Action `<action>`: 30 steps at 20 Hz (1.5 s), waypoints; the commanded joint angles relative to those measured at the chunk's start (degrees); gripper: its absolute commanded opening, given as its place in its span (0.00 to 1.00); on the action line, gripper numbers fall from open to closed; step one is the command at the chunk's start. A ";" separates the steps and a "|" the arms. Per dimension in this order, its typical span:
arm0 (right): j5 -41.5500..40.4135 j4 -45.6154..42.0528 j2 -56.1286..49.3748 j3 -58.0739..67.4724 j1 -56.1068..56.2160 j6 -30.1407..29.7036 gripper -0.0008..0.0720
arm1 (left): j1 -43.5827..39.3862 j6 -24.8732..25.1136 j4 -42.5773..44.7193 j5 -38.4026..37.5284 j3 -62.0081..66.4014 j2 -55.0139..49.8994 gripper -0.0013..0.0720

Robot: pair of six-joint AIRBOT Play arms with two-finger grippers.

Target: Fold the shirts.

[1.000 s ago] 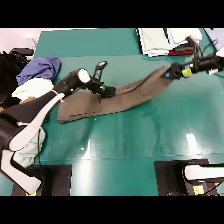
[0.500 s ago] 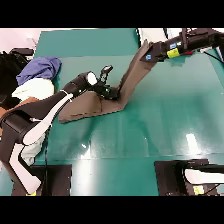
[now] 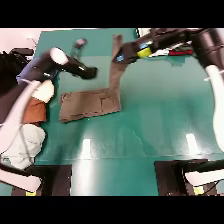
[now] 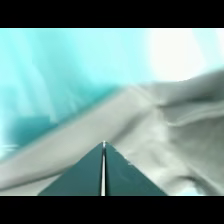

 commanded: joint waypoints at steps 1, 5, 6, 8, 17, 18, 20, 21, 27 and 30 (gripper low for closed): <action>-7.87 3.19 -8.39 6.08 10.95 -1.05 0.03 | 10.58 0.11 8.39 -3.63 0.13 12.74 0.05; -23.56 3.17 -17.97 8.48 21.51 -3.78 0.66 | 19.71 0.09 10.32 -5.07 0.13 23.17 0.05; -23.93 3.06 -18.73 8.46 21.77 -3.69 0.65 | 20.94 0.09 10.34 -5.57 0.13 24.48 0.05; -23.02 2.43 -16.63 4.46 19.80 -3.37 0.60 | 21.55 0.09 10.49 -6.69 0.13 25.55 0.05; -16.33 -8.57 3.08 -38.01 -6.16 0.68 0.78 | 8.48 0.57 9.68 -5.31 0.09 23.43 0.05; -16.33 -6.86 3.08 -41.46 -8.74 0.68 0.89 | 7.61 0.76 9.68 -5.31 0.07 23.06 0.05; -16.76 -0.90 1.25 -45.46 -11.32 0.37 0.88 | 6.45 1.84 9.57 -5.27 0.07 22.47 0.05; -17.11 1.81 -0.37 -45.79 -11.26 -0.55 0.88 | 6.45 1.97 8.94 -5.29 0.07 22.12 0.05; -20.68 13.00 -14.34 -35.06 -1.92 -2.56 0.77 | 6.45 1.97 8.59 -5.66 0.07 21.46 0.05; -21.49 16.68 -21.40 -25.46 2.97 -2.69 0.60 | 6.45 1.97 5.95 -6.19 0.07 21.46 0.05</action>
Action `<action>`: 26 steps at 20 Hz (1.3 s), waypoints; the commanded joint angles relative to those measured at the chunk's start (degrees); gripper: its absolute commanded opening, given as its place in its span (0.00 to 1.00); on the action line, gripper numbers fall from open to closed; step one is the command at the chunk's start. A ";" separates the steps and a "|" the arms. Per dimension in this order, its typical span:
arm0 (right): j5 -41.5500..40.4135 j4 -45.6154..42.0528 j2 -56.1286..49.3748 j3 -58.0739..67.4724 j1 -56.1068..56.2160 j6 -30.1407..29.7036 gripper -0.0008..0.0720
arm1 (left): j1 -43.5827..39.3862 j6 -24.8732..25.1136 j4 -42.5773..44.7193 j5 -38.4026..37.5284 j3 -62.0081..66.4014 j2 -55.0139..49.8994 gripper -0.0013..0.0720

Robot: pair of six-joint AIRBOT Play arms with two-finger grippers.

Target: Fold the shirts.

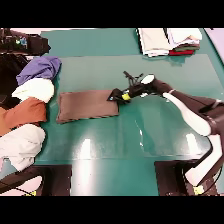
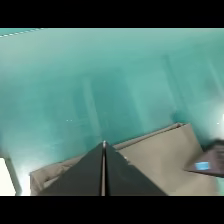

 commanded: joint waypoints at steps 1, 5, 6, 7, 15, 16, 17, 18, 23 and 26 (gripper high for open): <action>-1.38 4.11 -7.80 10.23 5.22 -0.79 0.49 | -0.13 0.13 -3.72 -0.44 0.00 -0.09 0.05; -1.40 -0.87 -8.94 19.69 5.99 -2.23 0.03 | -1.18 0.11 -5.62 -0.48 0.00 -0.09 0.05; -0.87 -4.28 -7.63 20.98 4.74 -1.42 0.03 | -2.49 0.13 -5.35 -0.44 0.00 -0.09 0.05; -0.15 -7.58 -5.92 21.66 3.08 -0.28 0.03 | -4.09 0.11 -4.76 -0.28 0.00 -0.09 0.05; 5.84 -33.48 19.02 11.08 -25.97 4.48 0.03 | -12.74 0.07 -4.35 0.07 0.00 -0.09 0.05; 5.90 -35.19 22.36 8.24 -31.28 4.48 0.03 | -12.72 -0.09 -4.57 0.17 0.00 -0.09 0.05; 5.90 -36.52 25.40 5.73 -36.89 4.48 0.03 | -12.72 -0.09 -4.44 0.22 0.00 -0.09 0.05; 5.97 -37.31 27.80 3.67 -42.27 4.48 0.03 | -12.72 -0.37 -4.46 0.33 0.00 -0.09 0.05; 4.57 -37.38 37.11 -7.69 -67.84 4.48 0.03 | -12.72 -1.86 -4.59 2.49 0.00 -0.09 0.05; 4.57 -37.92 39.74 -14.56 -77.88 4.44 0.03 | -12.72 -1.86 -4.61 3.17 0.00 -0.09 0.05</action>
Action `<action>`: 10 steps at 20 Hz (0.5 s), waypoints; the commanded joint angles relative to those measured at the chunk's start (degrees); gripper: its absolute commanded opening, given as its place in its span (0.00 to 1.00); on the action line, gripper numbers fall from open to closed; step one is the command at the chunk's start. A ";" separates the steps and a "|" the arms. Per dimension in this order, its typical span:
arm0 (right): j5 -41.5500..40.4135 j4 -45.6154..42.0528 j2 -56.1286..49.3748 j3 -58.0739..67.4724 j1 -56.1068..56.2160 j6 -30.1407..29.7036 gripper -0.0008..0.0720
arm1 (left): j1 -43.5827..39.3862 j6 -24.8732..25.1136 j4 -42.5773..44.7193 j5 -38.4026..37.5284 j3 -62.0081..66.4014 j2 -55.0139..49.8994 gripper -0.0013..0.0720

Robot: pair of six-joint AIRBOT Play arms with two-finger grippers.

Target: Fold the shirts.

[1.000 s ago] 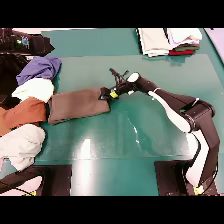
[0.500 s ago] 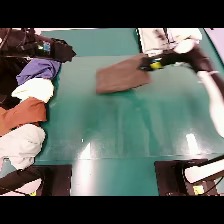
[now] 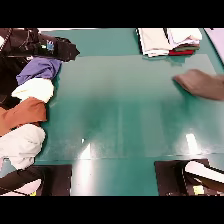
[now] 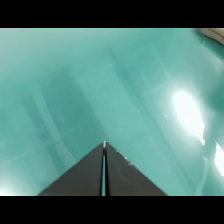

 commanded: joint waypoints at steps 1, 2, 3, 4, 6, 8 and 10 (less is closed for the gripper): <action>-0.37 -1.75 4.15 -8.26 -12.46 0.00 0.03 | -0.04 -0.46 -0.07 1.01 0.00 -0.02 0.05; -0.37 -1.68 4.79 -10.08 -13.81 0.00 0.03 | -0.04 -0.44 -0.07 1.01 0.00 -0.02 0.05; -0.33 -1.70 5.27 -11.67 -14.60 0.02 0.03 | -0.04 -0.44 -0.07 1.01 0.00 -0.02 0.05; -0.26 -1.70 5.77 -13.07 -14.73 0.02 0.03 | -0.04 -0.42 -0.04 1.01 0.00 -0.02 0.05; 0.68 -1.75 6.16 -15.10 -14.43 0.00 0.03 | -0.04 -0.39 -0.04 0.98 0.00 -0.02 0.05; 1.99 -4.59 6.16 -15.04 -13.27 -0.24 0.29 | -0.04 -0.31 0.07 0.68 0.00 -0.02 0.05; 3.56 -10.75 6.16 -12.44 -12.09 -0.22 0.84 | -0.04 0.07 0.09 -0.28 0.00 -0.02 0.05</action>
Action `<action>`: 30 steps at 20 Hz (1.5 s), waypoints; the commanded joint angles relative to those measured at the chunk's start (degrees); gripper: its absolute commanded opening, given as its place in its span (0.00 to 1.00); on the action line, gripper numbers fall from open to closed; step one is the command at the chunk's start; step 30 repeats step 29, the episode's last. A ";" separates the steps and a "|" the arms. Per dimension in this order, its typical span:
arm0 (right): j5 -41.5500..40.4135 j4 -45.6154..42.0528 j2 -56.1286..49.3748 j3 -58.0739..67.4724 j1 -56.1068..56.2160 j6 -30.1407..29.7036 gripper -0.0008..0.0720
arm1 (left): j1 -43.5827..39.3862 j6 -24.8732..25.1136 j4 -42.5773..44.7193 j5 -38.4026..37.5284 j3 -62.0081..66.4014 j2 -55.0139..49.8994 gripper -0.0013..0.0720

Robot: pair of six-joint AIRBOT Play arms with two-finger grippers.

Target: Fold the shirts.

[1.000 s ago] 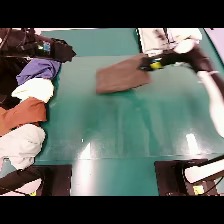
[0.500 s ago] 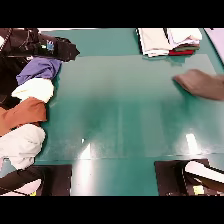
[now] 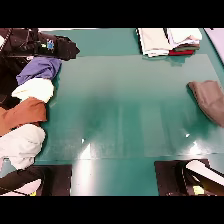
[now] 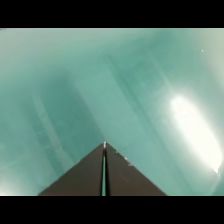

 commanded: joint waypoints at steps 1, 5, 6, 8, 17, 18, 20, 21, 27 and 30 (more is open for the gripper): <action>3.76 -8.98 0.37 3.13 0.74 -0.11 0.86 | -0.04 0.44 0.11 -1.14 0.00 -0.02 0.05; 7.50 -3.63 0.42 12.96 2.56 1.44 0.86 | -0.04 0.42 0.09 -0.92 0.00 -0.02 0.05; 8.41 0.81 0.46 14.53 4.57 1.42 0.86 | -0.04 0.42 0.09 -0.92 0.00 -0.02 0.05; 10.08 7.67 0.57 16.44 11.37 1.40 0.86 | -0.04 0.42 0.04 -0.94 0.00 -0.02 0.05; 8.76 9.11 0.66 16.63 55.54 1.29 0.54 | 0.00 0.37 0.04 -0.39 0.00 -0.02 0.05; 8.20 9.07 0.66 16.63 58.77 0.37 0.38 | 0.00 0.37 0.04 -0.37 0.02 -0.02 0.05; 8.11 9.05 0.66 16.63 64.13 -1.68 0.03 | 0.00 0.37 0.04 -0.37 0.00 -0.02 0.05; 8.11 9.05 0.63 16.63 66.14 -1.66 0.03 | 0.00 0.37 0.04 -0.37 0.02 -0.02 0.05; 8.61 9.14 0.66 16.63 69.18 -1.64 0.03 | 0.00 0.37 0.02 -0.37 0.00 -0.02 0.05; 9.16 9.14 0.66 16.63 69.07 -1.64 0.03 | 0.00 0.37 0.02 -0.37 0.00 -0.02 0.05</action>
